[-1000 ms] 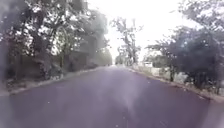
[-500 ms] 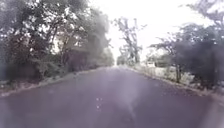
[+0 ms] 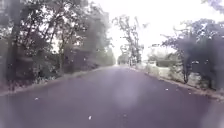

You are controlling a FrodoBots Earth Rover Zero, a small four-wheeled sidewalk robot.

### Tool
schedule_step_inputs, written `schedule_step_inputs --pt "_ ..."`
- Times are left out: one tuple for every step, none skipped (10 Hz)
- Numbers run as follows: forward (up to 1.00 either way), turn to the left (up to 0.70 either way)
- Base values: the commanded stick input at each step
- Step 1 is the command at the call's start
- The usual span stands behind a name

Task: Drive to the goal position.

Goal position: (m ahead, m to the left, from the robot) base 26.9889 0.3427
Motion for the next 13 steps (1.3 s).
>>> schedule_step_inputs --pt "1.0 0.02" --pt "1.0 0.02" --pt "1.0 0.02" --pt "1.0 0.02" --pt "1.0 0.02" --pt "1.0 0.02" --pt "1.0 0.02" --pt "1.0 0.02" --pt "1.0 0.02" --pt "1.0 0.02" --pt "1.0 0.02" --pt "1.0 0.02" --pt "1.0 0.02"
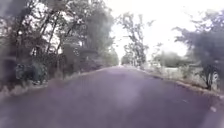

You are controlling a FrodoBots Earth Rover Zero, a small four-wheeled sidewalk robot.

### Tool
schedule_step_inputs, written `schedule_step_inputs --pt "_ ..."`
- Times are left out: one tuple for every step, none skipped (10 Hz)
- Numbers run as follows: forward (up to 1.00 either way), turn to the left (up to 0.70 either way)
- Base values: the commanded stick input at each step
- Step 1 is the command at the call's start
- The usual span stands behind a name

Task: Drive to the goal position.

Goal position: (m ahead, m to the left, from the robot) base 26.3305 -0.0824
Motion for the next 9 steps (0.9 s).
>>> schedule_step_inputs --pt "1.0 -0.02" --pt "1.0 -0.17" --pt "1.0 -0.4" --pt "1.0 -0.4" --pt "1.0 -0.4" --pt "1.0 -0.4" --pt "1.0 -0.4" --pt "1.0 -0.4" --pt "1.0 -0.4"
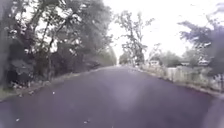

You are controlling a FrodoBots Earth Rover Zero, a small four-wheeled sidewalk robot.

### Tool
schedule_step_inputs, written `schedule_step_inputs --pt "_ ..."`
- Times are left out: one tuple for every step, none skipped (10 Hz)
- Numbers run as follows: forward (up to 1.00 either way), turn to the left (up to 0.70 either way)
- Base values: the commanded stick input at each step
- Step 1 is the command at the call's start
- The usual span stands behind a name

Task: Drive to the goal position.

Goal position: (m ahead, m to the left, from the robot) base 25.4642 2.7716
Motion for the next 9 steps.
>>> schedule_step_inputs --pt "1.0 -0.4" --pt "1.0 -0.18" --pt "1.0 0.0" --pt "1.0 0.0" --pt "1.0 0.0" --pt "1.0 0.0" --pt "1.0 0.0" --pt "1.0 0.0" --pt "1.0 0.0"
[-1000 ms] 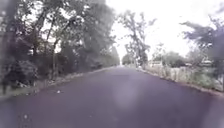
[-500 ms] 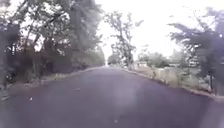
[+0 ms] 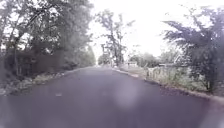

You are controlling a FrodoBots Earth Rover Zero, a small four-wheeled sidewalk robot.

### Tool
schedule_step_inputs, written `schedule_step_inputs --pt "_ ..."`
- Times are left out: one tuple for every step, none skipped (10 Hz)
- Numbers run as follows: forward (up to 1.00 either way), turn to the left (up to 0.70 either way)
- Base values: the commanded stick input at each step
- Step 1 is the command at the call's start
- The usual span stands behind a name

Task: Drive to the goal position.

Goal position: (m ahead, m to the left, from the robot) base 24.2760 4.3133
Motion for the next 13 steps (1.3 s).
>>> schedule_step_inputs --pt "1.0 0.0" --pt "1.0 0.0" --pt "1.0 0.0" --pt "1.0 0.0" --pt "1.0 0.0" --pt "1.0 0.0" --pt "1.0 0.0" --pt "1.0 0.0" --pt "1.0 0.0" --pt "1.0 0.0" --pt "1.0 0.0" --pt "1.0 0.0" --pt "1.0 0.0"
